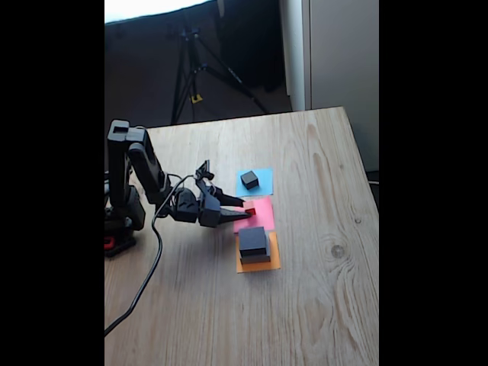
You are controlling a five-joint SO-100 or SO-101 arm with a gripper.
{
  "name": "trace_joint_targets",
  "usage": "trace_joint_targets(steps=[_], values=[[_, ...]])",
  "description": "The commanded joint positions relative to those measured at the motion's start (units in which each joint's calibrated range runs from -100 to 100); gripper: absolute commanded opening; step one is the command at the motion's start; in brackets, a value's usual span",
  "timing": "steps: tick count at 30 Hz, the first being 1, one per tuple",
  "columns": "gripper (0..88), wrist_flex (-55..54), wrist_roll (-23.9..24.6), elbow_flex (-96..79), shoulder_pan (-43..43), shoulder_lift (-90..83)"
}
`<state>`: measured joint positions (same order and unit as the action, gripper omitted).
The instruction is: Tower of hanoi
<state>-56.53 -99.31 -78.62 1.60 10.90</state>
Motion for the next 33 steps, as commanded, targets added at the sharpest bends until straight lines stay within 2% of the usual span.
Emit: trace_joint_targets(steps=[1,10,13,18,22,29,33], values=[[4.0,9.70,-0.19,0.80,-0.64,-12.04],[3.3,47.91,4.49,11.80,-0.56,-34.90],[3.5,64.25,3.65,18.16,-1.22,-41.26],[3.1,97.84,3.65,38.44,-3.31,-48.30],[3.4,117.43,4.32,56.16,-6.24,-49.81],[3.9,135.64,11.35,76.98,-12.42,-50.11],[3.9,139.69,11.01,78.53,-14.85,-52.76]])
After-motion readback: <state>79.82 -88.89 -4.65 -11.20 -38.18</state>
